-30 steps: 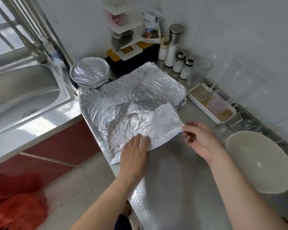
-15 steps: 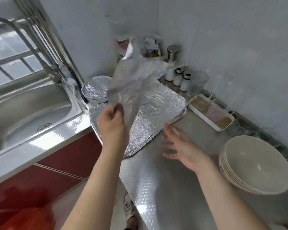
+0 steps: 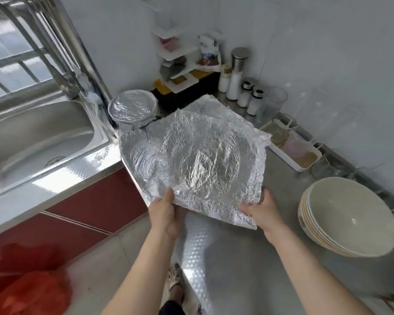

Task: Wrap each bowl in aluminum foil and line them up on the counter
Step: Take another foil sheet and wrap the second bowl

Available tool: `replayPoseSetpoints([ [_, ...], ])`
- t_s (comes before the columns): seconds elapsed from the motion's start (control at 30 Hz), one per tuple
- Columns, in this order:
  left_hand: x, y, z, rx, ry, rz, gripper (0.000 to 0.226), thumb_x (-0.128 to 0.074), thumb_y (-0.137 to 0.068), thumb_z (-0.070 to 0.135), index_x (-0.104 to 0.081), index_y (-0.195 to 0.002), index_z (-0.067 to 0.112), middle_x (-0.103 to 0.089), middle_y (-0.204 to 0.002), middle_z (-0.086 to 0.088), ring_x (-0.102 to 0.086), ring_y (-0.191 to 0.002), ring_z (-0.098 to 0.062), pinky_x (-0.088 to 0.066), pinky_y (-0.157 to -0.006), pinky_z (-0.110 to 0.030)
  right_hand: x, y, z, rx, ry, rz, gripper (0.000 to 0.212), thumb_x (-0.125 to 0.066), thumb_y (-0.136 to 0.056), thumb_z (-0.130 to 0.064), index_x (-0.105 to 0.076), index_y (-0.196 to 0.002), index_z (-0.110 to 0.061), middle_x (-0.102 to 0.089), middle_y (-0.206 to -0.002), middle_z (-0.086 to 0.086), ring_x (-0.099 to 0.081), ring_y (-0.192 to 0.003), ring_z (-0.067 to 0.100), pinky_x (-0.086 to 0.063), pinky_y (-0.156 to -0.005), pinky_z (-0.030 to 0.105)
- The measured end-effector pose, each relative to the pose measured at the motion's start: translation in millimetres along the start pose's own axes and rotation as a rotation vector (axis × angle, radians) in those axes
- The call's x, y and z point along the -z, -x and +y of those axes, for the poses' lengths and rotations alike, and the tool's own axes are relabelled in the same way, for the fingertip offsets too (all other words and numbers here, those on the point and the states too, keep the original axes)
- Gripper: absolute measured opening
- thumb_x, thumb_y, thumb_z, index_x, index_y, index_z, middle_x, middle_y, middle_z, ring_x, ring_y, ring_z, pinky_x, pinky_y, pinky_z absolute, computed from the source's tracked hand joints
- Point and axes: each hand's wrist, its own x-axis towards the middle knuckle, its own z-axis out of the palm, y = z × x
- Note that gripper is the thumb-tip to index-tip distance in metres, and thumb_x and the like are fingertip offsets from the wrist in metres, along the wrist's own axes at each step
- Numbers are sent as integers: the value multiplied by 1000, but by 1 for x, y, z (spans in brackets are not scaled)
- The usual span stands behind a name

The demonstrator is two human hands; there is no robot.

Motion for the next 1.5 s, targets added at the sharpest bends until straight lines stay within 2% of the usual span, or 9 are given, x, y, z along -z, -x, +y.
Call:
replayPoseSetpoints([
  [0.13,20,-24,-7,-9,-11,50,19,-60,-96,8,-65,-78,7,-64,-75,-9,-62,-73,-22,-56,-82,-44,10,-16,14,7,124,61,50,-77,-72,0,-49,-107,-22,-64,-101,3,-62,-90,21,-51,-81,35],
  [0.37,39,-35,-11,-59,-40,142,19,-58,-97,7,-62,-112,-3,-66,-85,-7,-61,-72,-14,-57,-58,-17,12,-33,34,-1,300,152,35,-66,-75,-5,-50,-99,-24,-63,-98,2,-61,-94,28,-51,-84,41],
  [0.57,33,-30,-6,-248,-504,28,28,-72,-87,20,-59,-111,17,-61,-82,-6,-58,-60,-17,-56,-65,-37,10,-38,24,43,425,126,39,-59,-80,-4,-49,-113,-23,-62,-99,-2,-60,-96,27,-48,-78,33],
  [0.8,30,-25,-11,-504,-821,109,22,-52,-95,-1,-61,-94,19,-61,-93,-10,-54,-43,-5,-41,-44,-17,21,-25,1,364,786,297,65,-61,-84,-4,-35,-143,-18,-50,-122,16,-53,-109,36,-46,-85,43],
  [0.93,31,-23,-19,-519,-1131,63,29,-51,-89,5,-66,-109,20,-65,-113,-14,-59,-68,-23,-47,-68,-33,39,-4,-32,698,919,562,50,-67,-69,3,-60,-117,-7,-56,-104,20,-54,-95,43,-49,-71,48],
  [1.03,25,-12,-22,-559,-1352,195,39,-58,-85,9,-62,-123,16,-49,-127,-18,-45,-112,-35,-40,-91,-42,57,11,-44,512,935,634,44,-65,-68,-4,-56,-112,-6,-52,-110,23,-48,-101,43,-47,-68,47],
  [1.13,10,8,-22,-683,-1419,276,52,-62,-80,6,-58,-130,18,-44,-132,-17,-39,-117,-36,-38,-92,-47,72,23,-39,288,956,554,48,-60,-74,-6,-46,-120,-1,-46,-117,28,-45,-107,44,-47,-72,48],
  [1.37,-57,61,-66,-746,-1324,-525,24,-54,-91,10,-73,-104,19,-69,-103,-1,-62,-88,-18,-45,-81,-26,84,33,-29,96,1093,324,24,-47,-93,-12,-57,-113,-4,-66,-108,16,-61,-104,35,-46,-76,36],
  [1.5,-103,104,-103,-699,-1290,-872,21,-51,-98,18,-72,-101,17,-67,-77,-4,-54,-65,-11,-42,-67,-25,92,42,-34,113,1068,349,27,-44,-96,-20,-63,-110,-7,-67,-109,16,-60,-105,35,-47,-81,36],
])
